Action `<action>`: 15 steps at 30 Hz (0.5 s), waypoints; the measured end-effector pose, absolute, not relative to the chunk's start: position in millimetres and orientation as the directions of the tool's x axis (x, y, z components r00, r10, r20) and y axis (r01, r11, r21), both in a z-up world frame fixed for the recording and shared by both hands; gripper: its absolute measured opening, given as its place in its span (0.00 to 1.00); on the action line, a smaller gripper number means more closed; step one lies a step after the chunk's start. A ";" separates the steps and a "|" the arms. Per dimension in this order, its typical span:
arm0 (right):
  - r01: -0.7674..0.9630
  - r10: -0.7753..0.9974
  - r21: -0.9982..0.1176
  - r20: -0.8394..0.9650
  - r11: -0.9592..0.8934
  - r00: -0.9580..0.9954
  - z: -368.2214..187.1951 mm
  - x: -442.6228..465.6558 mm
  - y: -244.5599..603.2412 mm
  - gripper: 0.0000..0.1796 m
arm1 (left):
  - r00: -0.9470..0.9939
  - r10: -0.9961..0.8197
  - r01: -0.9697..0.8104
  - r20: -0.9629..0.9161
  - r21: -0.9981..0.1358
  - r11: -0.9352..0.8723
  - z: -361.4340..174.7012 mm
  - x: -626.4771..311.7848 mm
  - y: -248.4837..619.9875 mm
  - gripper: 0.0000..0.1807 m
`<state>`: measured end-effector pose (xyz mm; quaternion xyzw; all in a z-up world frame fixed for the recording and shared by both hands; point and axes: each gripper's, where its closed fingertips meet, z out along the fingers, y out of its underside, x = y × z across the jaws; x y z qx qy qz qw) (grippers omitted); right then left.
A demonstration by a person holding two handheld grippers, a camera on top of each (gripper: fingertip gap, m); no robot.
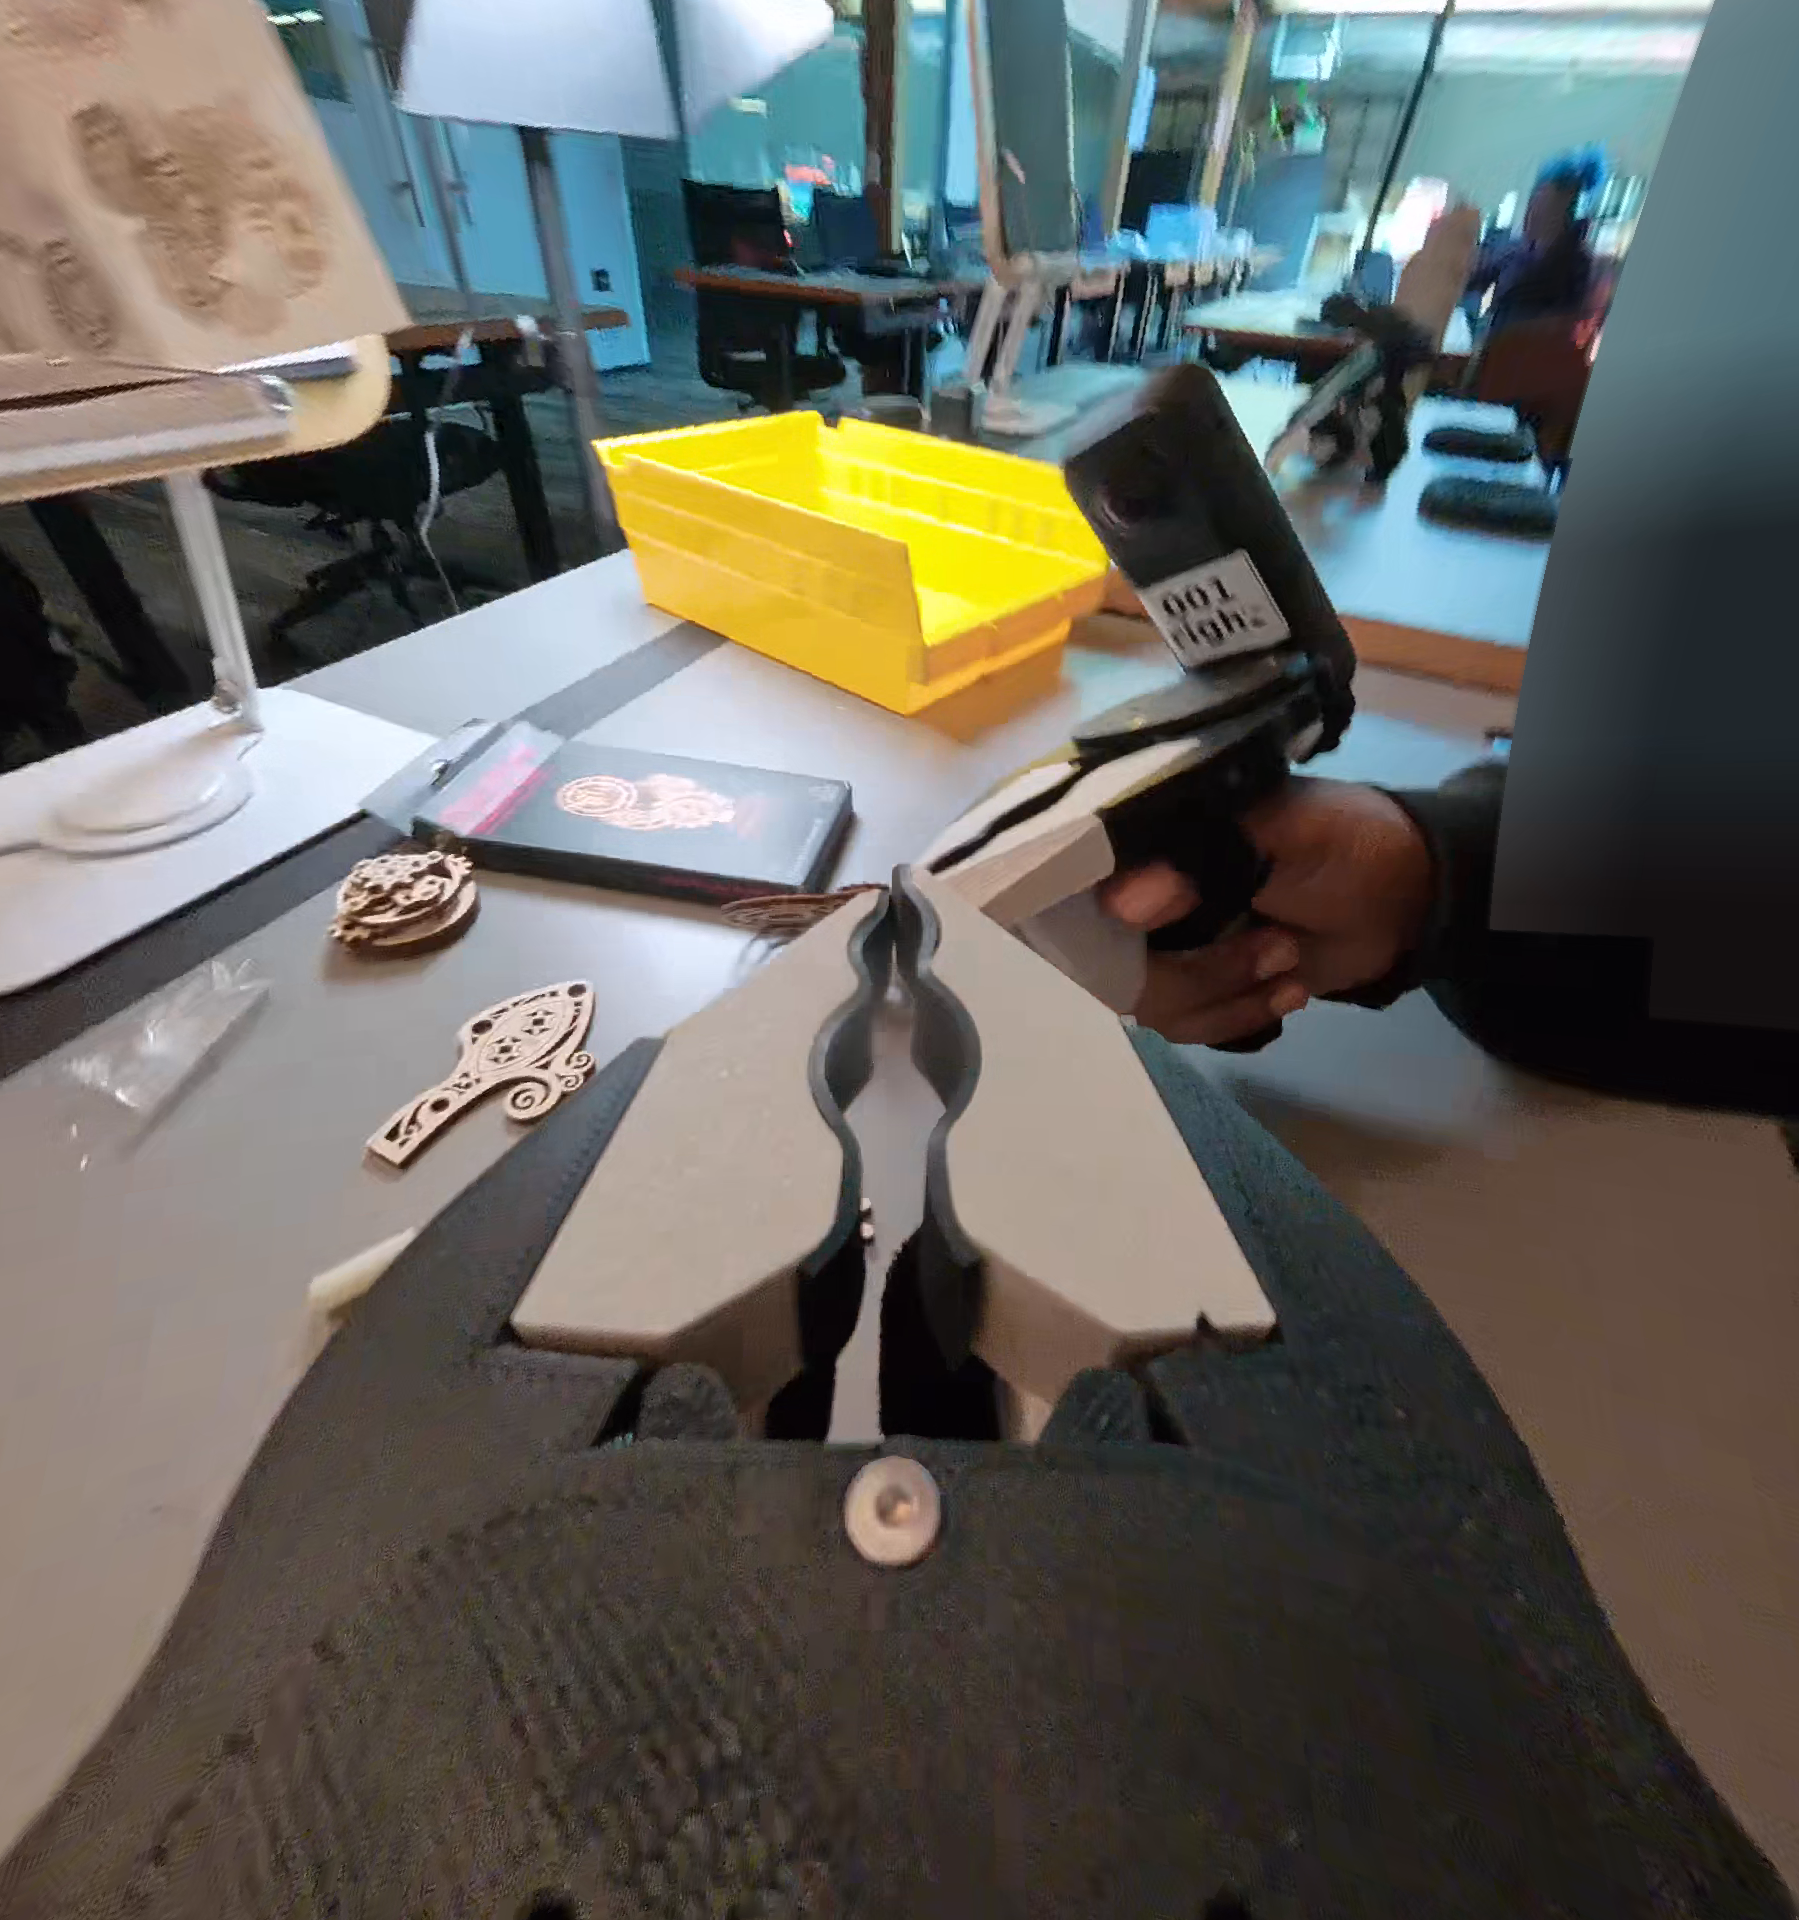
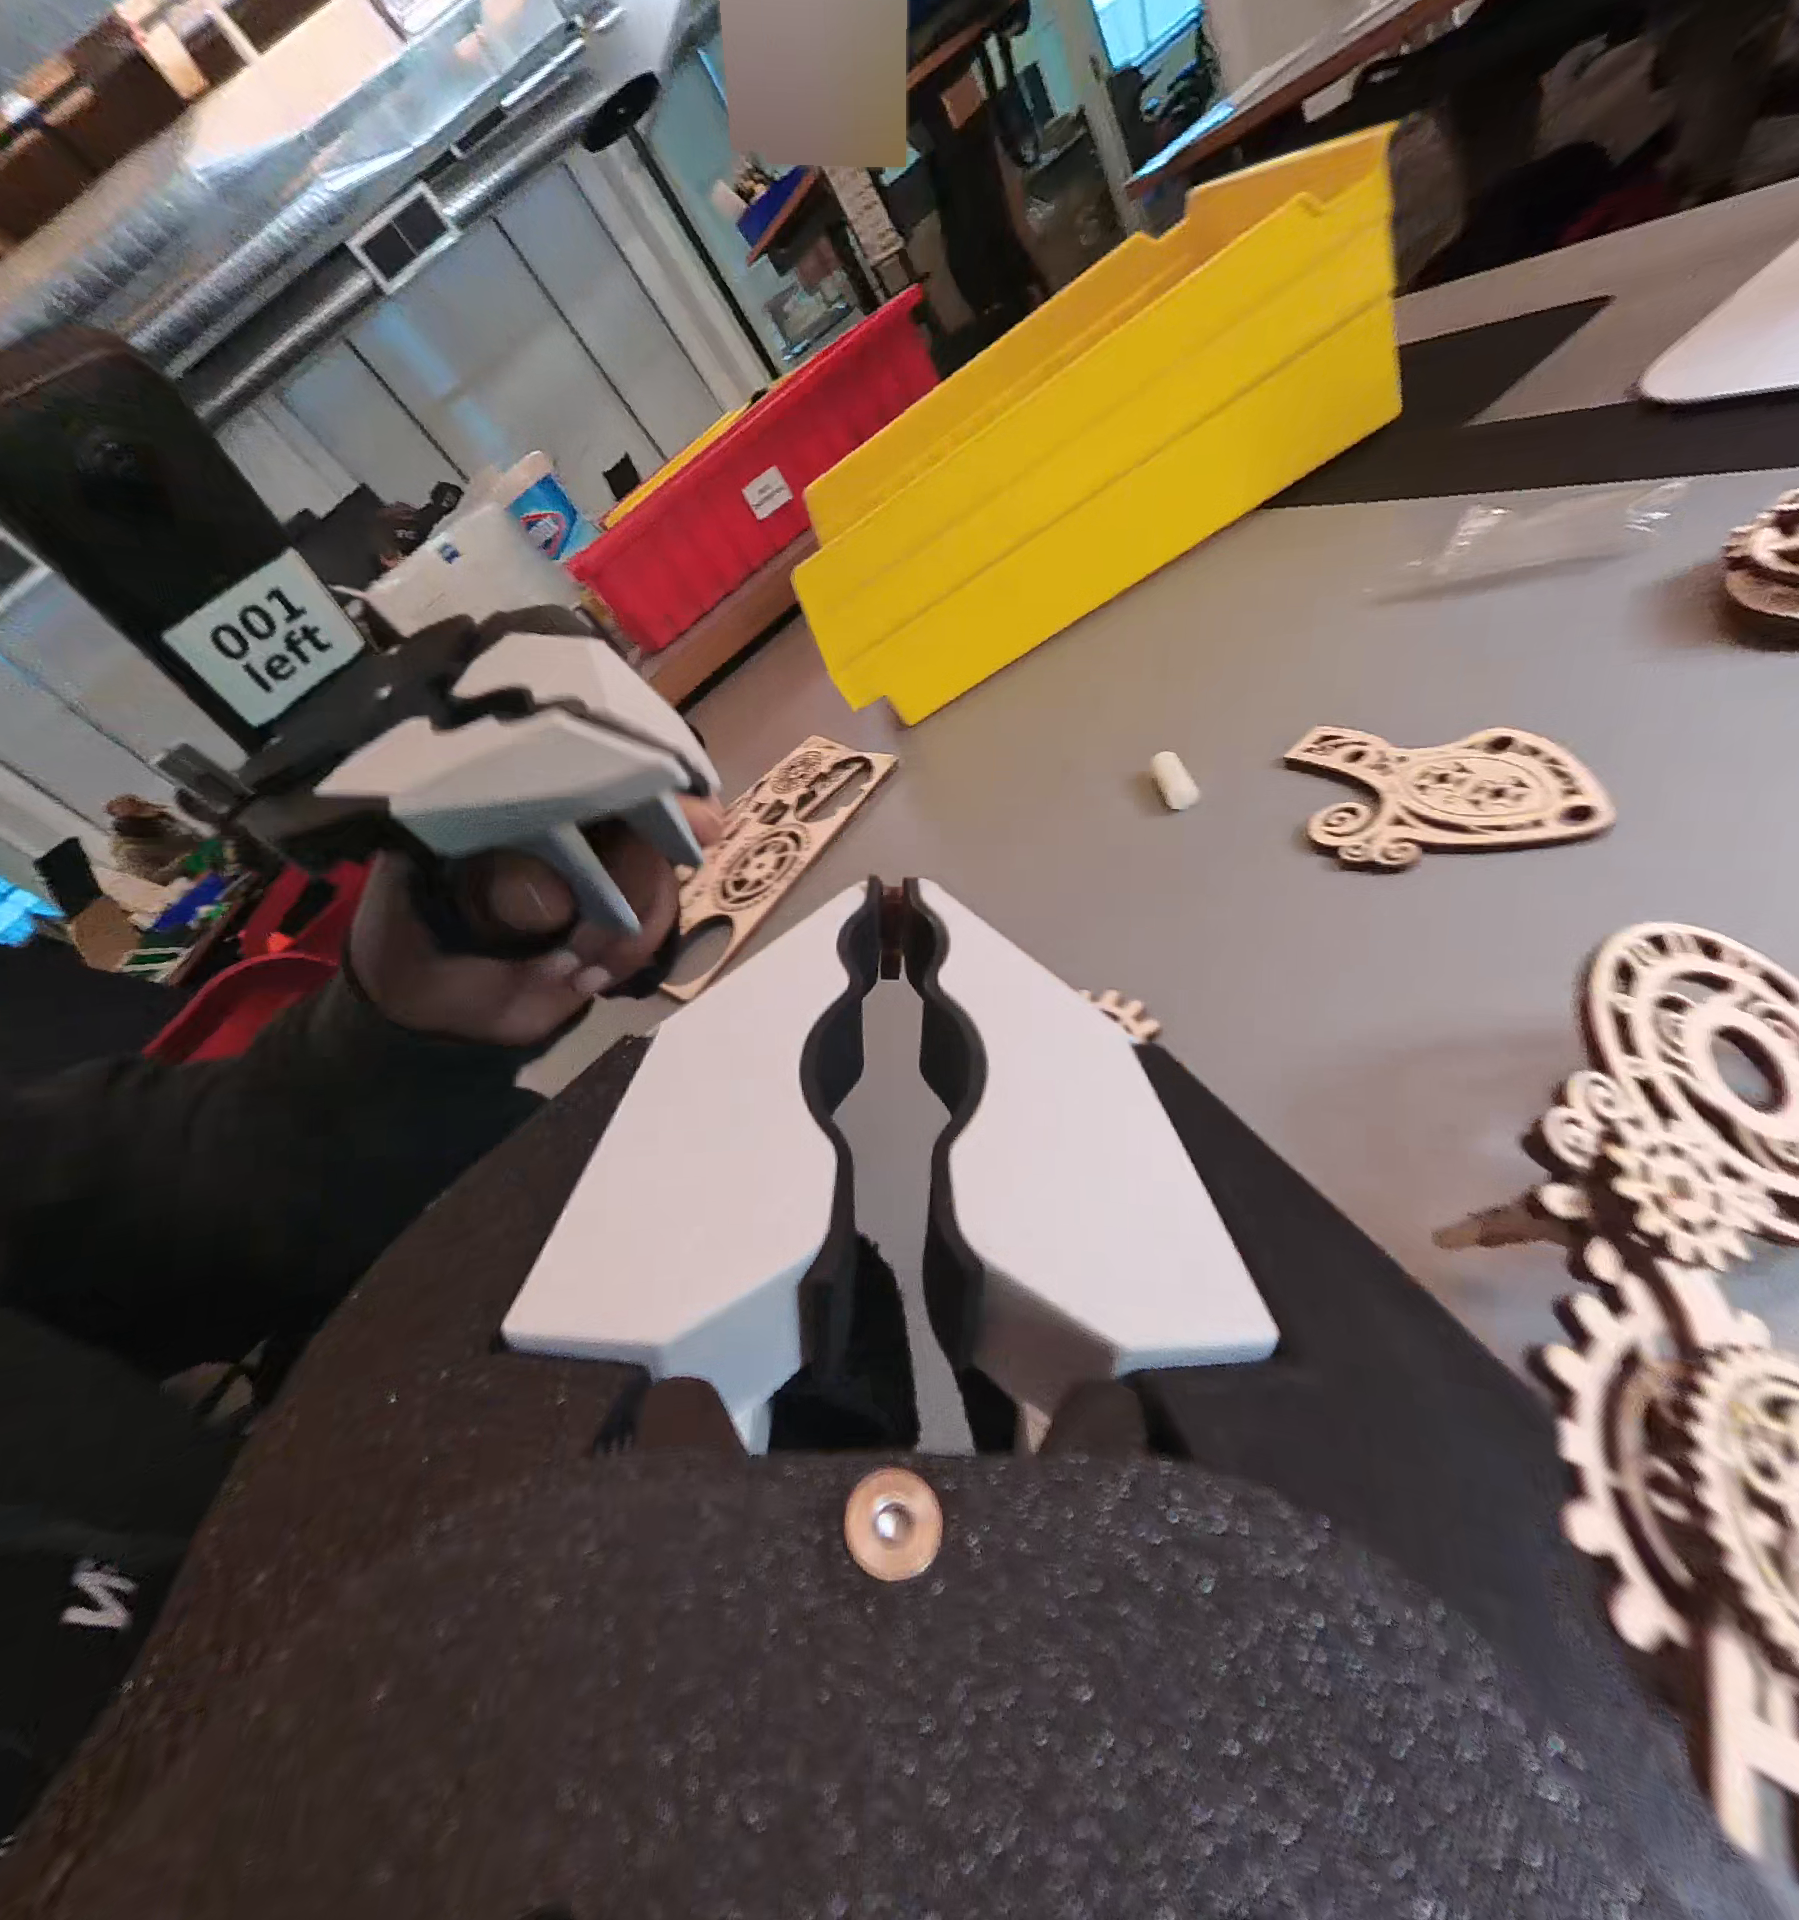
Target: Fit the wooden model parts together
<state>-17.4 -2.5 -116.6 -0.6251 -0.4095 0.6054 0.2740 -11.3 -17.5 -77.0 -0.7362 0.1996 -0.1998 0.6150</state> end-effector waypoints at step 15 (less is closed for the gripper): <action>0.103 0.791 -0.815 -0.578 -0.570 -0.201 -100.9 -9.9 -7.3 0.01 | 0.733 -0.578 0.250 0.358 -0.932 -0.261 -88.7 -25.5 -9.1 0.08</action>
